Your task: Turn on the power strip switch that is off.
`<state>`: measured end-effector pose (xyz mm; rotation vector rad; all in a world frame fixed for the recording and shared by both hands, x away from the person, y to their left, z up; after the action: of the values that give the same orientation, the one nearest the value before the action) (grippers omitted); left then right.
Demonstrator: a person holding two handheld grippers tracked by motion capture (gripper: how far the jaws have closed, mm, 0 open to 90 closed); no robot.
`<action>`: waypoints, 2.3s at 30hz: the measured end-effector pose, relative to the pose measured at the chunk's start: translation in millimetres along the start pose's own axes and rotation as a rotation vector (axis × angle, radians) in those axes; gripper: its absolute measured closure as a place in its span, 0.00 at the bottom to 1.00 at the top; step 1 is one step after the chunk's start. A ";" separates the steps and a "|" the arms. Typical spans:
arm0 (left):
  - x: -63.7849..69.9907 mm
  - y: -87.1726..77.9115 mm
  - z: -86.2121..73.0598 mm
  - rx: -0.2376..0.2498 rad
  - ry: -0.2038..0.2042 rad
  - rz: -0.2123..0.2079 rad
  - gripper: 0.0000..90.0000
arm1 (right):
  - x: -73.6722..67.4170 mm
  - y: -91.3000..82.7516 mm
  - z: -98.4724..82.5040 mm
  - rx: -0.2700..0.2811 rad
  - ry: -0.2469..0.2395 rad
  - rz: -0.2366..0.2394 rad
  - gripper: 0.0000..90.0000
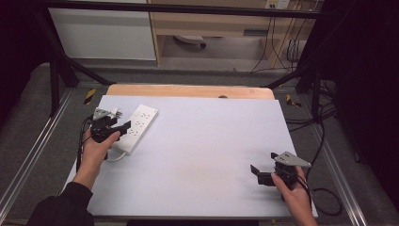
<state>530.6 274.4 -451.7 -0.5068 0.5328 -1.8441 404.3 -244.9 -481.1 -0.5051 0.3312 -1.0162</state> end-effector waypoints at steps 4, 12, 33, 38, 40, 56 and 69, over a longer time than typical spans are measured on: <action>-1.2 1.1 -1.9 -0.010 0.011 0.002 0.48 | -0.3 0.1 0.2 0.000 -0.001 0.000 0.04; 1.5 4.2 -2.0 -0.006 0.003 -0.016 0.59 | -0.1 0.1 -0.1 -0.001 0.001 0.000 0.04; 1.9 12.9 -8.9 -0.041 0.050 -0.030 0.86 | 0.0 -0.8 -0.3 0.000 0.003 0.002 0.04; 1.6 16.3 -10.1 -0.043 0.053 -0.029 0.91 | 0.8 -0.7 -0.3 0.001 0.003 0.000 0.04; 0.9 17.4 -10.6 -0.047 0.052 -0.029 0.93 | 0.0 -0.6 -0.3 0.001 0.003 0.004 0.04; -7.3 19.7 -13.4 -0.052 0.044 -0.009 1.00 | -0.1 -0.5 -0.3 0.001 0.000 0.005 0.04; -12.5 19.4 -16.2 -0.067 0.034 0.000 1.00 | 0.3 -0.3 -0.2 0.001 0.000 0.005 0.04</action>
<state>539.8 282.3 -477.2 -0.5208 0.6189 -1.8430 404.1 -245.3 -481.1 -0.5033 0.3314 -1.0118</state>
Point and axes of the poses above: each handheld gripper's, and its own axes: y roughly forward along the jaws, z roughly out of its top, x roughly to its right, the point moved 8 cm from there along y, roughly forward along the jaws, and after that the axes turned 4 degrees about -x, right-handed, at the moved point
